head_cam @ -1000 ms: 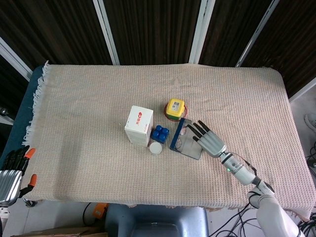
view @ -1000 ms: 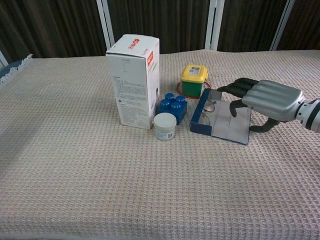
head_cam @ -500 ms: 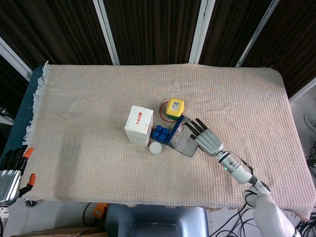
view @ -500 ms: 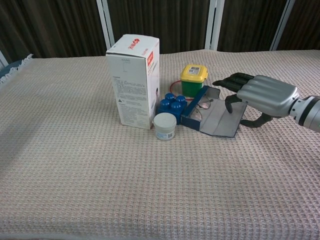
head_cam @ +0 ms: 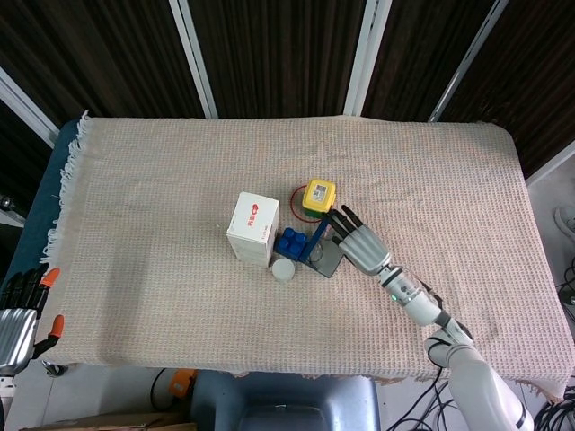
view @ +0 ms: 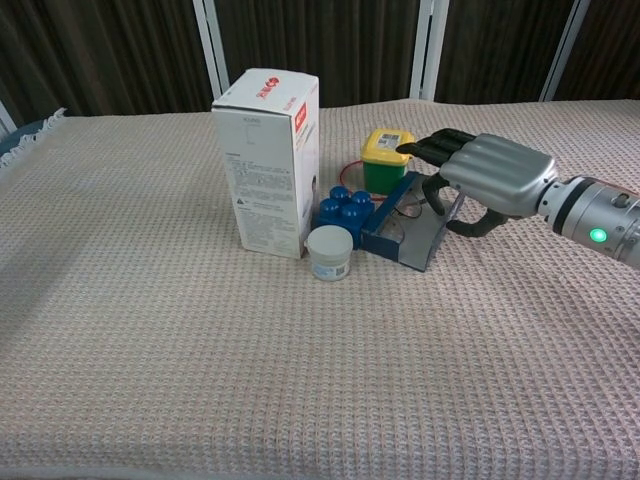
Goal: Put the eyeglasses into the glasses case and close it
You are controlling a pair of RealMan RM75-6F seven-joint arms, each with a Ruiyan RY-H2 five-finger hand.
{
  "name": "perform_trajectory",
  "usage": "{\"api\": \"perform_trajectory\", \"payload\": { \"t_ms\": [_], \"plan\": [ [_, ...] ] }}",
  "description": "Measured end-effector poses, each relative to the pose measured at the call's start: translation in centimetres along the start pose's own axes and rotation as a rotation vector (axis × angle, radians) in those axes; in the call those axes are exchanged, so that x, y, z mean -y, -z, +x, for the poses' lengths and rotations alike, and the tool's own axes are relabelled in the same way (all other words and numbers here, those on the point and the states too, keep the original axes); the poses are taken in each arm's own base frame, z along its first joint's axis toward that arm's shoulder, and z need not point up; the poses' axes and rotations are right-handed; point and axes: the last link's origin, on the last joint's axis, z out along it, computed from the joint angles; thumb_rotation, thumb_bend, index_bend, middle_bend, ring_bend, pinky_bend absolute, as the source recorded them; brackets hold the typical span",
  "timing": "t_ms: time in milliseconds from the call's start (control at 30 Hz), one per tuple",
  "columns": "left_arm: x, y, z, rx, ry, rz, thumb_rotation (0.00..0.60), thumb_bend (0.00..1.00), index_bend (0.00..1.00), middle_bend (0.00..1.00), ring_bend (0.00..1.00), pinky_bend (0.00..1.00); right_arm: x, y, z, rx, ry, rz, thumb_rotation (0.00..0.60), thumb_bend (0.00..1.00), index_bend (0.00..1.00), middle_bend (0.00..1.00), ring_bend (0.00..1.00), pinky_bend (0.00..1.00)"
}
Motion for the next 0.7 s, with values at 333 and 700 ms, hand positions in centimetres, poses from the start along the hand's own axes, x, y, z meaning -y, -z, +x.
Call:
{"api": "perform_trajectory", "payload": {
  "t_ms": [333, 700],
  "plan": [
    [-0.1, 0.1, 0.1, 0.002, 0.007, -0.014, 0.6, 0.45, 0.0, 0.0, 0.0, 0.03, 0.3, 0.3, 0.0, -0.004, 0.004, 0.015, 0.6, 0.57, 0.74, 0.13, 0.0, 0.0],
    [-0.2, 0.3, 0.1, 0.002, 0.014, -0.031, 0.6, 0.45, 0.0, 0.0, 0.0, 0.03, -0.4, 4.3, 0.1, -0.045, -0.007, 0.056, 0.6, 0.59, 0.75, 0.13, 0.0, 0.0]
  ]
}}
